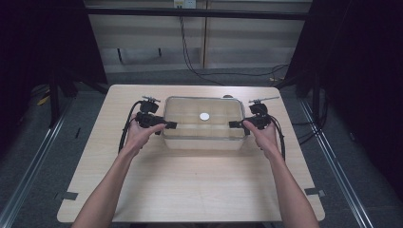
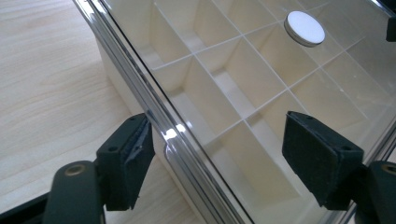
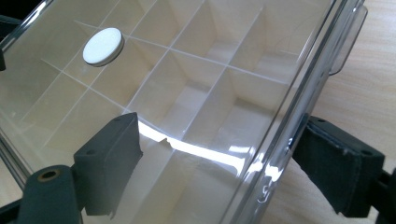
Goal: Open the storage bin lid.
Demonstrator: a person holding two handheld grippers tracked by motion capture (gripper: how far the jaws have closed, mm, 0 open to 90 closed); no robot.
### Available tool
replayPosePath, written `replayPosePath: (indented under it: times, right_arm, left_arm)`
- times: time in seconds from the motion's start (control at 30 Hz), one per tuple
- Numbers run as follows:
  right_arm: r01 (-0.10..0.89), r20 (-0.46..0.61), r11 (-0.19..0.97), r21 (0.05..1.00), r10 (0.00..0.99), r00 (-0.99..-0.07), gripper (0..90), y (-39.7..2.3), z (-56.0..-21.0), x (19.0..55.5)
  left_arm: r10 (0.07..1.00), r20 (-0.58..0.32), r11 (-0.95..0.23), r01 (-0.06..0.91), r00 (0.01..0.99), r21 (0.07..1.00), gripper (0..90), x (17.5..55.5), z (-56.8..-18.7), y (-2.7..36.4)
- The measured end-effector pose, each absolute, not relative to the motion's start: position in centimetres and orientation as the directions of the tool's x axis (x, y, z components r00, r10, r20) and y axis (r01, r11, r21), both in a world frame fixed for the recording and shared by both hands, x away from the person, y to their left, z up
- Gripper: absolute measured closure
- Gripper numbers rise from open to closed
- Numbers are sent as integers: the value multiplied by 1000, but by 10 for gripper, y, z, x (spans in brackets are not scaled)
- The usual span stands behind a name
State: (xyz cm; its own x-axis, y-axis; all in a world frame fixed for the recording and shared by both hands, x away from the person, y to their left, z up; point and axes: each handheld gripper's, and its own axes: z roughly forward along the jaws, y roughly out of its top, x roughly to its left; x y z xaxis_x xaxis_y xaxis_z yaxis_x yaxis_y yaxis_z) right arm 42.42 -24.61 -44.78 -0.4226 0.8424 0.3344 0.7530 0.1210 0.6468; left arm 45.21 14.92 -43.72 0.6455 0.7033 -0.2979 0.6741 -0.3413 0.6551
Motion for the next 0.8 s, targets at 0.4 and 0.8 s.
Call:
replayPosePath:
  times: [0.4,0.8]
  right_arm:
    - [734,317,92,673,861,-398,167,-245,-445,420]
    - [719,345,47,693,854,-389,323,-258,-439,411]
  left_arm:
    - [684,-288,-335,639,670,692,334,445,-436,153]
    - [694,-282,-314,630,663,710,380,439,-434,153]
